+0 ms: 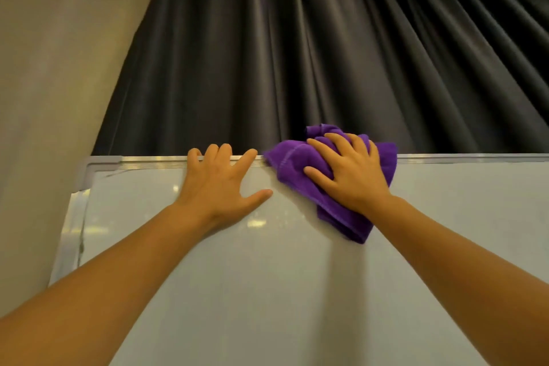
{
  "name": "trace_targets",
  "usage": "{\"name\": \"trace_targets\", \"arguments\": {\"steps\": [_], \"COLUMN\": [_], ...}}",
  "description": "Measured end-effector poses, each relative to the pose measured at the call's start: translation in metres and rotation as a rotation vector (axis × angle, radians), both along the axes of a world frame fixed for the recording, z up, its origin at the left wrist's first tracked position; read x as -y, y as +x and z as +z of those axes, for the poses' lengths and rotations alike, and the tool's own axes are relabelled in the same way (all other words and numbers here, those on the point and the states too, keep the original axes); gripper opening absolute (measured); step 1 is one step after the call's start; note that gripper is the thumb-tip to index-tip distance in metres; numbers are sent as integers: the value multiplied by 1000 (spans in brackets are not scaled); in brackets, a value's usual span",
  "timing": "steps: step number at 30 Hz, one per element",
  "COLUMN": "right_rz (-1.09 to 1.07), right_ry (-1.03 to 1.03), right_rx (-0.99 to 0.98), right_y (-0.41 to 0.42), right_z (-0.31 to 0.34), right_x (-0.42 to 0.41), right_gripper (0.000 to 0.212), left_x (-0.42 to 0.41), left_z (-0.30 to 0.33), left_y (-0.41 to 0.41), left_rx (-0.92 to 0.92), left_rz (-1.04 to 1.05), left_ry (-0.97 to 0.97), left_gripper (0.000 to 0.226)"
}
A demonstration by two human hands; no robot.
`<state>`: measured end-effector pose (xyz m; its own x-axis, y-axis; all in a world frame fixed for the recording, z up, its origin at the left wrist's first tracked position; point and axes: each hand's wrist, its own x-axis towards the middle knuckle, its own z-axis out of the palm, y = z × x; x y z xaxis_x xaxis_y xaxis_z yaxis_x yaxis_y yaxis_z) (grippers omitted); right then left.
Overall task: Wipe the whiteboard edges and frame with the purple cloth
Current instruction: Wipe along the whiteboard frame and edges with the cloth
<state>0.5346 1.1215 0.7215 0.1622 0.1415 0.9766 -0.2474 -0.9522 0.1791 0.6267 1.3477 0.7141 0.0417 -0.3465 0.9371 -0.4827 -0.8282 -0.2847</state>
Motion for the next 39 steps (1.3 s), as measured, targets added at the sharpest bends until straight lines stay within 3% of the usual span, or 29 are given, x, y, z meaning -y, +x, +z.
{"name": "trace_targets", "arguments": {"steps": [5, 15, 23, 29, 39], "right_rz": [19, -60, -27, 42, -47], "right_ry": [-69, -8, 7, -27, -4], "right_rx": [-24, 12, 12, 52, 0], "right_y": [-14, -80, -91, -78, -105], "right_z": [8, 10, 14, 6, 13], "right_x": [42, 244, 314, 321, 432], "right_gripper": [61, 62, 63, 58, 61], "left_x": [38, 197, 300, 312, 329], "left_z": [1, -5, -9, -15, -25], "left_y": [-11, -51, -68, -53, -51], "left_rx": [44, 21, 12, 122, 55], "left_rz": [-65, -19, -13, -2, 43], "left_ry": [69, -48, -64, -72, -74], "left_gripper": [72, 91, 95, 91, 83]}}
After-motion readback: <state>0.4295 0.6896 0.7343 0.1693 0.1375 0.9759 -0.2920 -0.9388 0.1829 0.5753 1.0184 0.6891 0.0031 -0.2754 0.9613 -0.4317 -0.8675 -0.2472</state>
